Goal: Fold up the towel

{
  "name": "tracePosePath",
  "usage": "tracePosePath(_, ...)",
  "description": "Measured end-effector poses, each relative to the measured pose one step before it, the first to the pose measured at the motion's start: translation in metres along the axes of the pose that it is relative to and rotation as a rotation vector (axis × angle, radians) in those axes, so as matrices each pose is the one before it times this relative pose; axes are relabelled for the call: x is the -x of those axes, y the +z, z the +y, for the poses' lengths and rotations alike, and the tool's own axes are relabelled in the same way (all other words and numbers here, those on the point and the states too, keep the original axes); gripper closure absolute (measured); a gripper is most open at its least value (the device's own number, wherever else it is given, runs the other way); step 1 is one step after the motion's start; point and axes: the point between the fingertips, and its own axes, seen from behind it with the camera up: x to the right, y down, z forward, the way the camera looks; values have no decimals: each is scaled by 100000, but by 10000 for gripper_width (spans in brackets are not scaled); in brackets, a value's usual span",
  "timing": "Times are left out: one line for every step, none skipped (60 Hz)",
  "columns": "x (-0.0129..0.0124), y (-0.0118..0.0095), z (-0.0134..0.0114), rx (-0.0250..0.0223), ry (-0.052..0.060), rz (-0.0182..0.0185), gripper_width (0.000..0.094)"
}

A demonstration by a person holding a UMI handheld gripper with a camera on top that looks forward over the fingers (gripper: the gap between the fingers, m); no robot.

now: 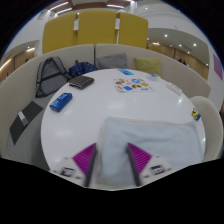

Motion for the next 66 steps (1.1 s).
tracePosePath(-343,87,-70,0,-443,1226,585)
tracePosePath(-361,286,-218,529,-872,2644,685)
tracePosePath(-917,-25,-224,-209,-1299,3275,786)
tracePosePath(-674,-10,-121,-449,-540,3045,886)
tracePosePath(25,7,138,557,409,410,888)
tracePosePath(328,-8,180,913,114,-672,892)
tracePosePath(73,-43,-96,89,-821,-20,898)
tracePosePath(205,-111,-79,355,-947,-710,909)
tracePosePath(493,-12,35,793,16,-1356,909)
tracePosePath(506,-204,-21,921,597,-2085,910)
tracePosePath(690,-290,-77,727,1027,-2795,910)
tracePosePath(695,-514,-178,468,1096,-3091,910)
tracePosePath(749,-414,-233,194,667,-3183,910)
tracePosePath(682,-499,-348,-217,113,-2918,910)
tracePosePath(484,-557,-484,-694,-216,-2300,910)
tracePosePath(315,-644,-569,-1008,-215,-1627,910)
tracePosePath(149,-652,-633,-1221,69,-1124,909)
tracePosePath(11,-701,-687,-1302,508,-840,909)
tracePosePath(177,-682,-754,-1150,1034,-444,910)
tracePosePath(-282,-675,-625,-1144,1306,-343,908)
tracePosePath(-446,-698,-646,-974,1579,-58,908)
tracePosePath(-634,-623,-628,-903,1651,255,908)
tracePosePath(-769,-628,-601,-852,1649,561,907)
tracePosePath(-903,-336,-705,-562,1643,895,908)
tracePosePath(-1032,-601,-637,-671,1409,1122,907)
tracePosePath(-1197,-507,-471,-624,1086,1284,901)
tracePosePath(-1234,-393,-466,-503,815,1357,901)
tracePosePath(-1275,-297,-362,-321,680,1427,901)
tracePosePath(-1349,-213,-286,-141,563,1433,900)
tracePosePath(-1334,-79,-117,-261,365,1409,900)
tracePosePath(-1386,114,-258,96,113,1403,898)
tracePosePath(-1347,48,-76,199,-128,1423,898)
tracePosePath(-1379,102,76,450,-147,1493,898)
tracePosePath(-1286,194,178,656,25,1385,898)
tracePosePath(-1223,241,250,720,105,1159,898)
tracePosePath(-1123,321,301,741,76,959,894)
tracePosePath(-1095,326,549,502,-85,1018,893)
tracePosePath(-1017,634,415,860,-75,867,894)
tracePosePath(-808,474,439,1141,-58,334,893)
tracePosePath(-666,480,524,1357,-30,-61,893)
tracePosePath(-578,465,542,1522,6,-168,893)
tracePosePath(-516,457,583,1439,160,-247,893)
tracePosePath(-372,324,659,958,270,-190,893)
tracePosePath(-543,582,516,769,144,-71,891)
tracePosePath(-453,461,449,725,63,100,891)
tracePosePath(-430,461,429,835,-23,110,885)
tracePosePath(-359,411,439,956,-2,-26,852)
tracePosePath(-262,347,369,842,38,-339,829)
tracePosePath(-92,90,272,701,-5,-507,730)
tracePosePath(-97,216,265,312,34,-479,632)
tracePosePath(-191,124,225,440,-45,-351,533)
tracePosePath(-304,54,182,536,-76,307,435)
tracePosePath(-495,-40,116,382,-59,1105,336)
tracePosePath(-564,-184,44,163,-299,1281,238)
tracePosePath(-501,-347,-145,110,-509,887,139)
tracePosePath(-451,-434,-48,-234,-380,836,40)
tracePosePath(-347,-454,-82,-176,-150,466,56)
tracePosePath(-232,-559,-86,-20,113,-49,89)
tracePosePath(-162,-683,-48,59,366,-226,101)
tracePosePath(-104,-761,-85,-7,506,-469,89)
tracePosePath(-177,-1067,-141,56,439,-799,69)
tracePosePath(44,-981,-132,-215,262,-1043,64)
tracePosePath(-6,-1085,-157,-384,101,-878,67)
tracePosePath(61,-1154,-173,-417,-133,-992,69)
tracePosePath(36,-1205,-157,-370,-295,-795,69)
tracePosePath(0,-1262,-119,-169,-350,-498,69)
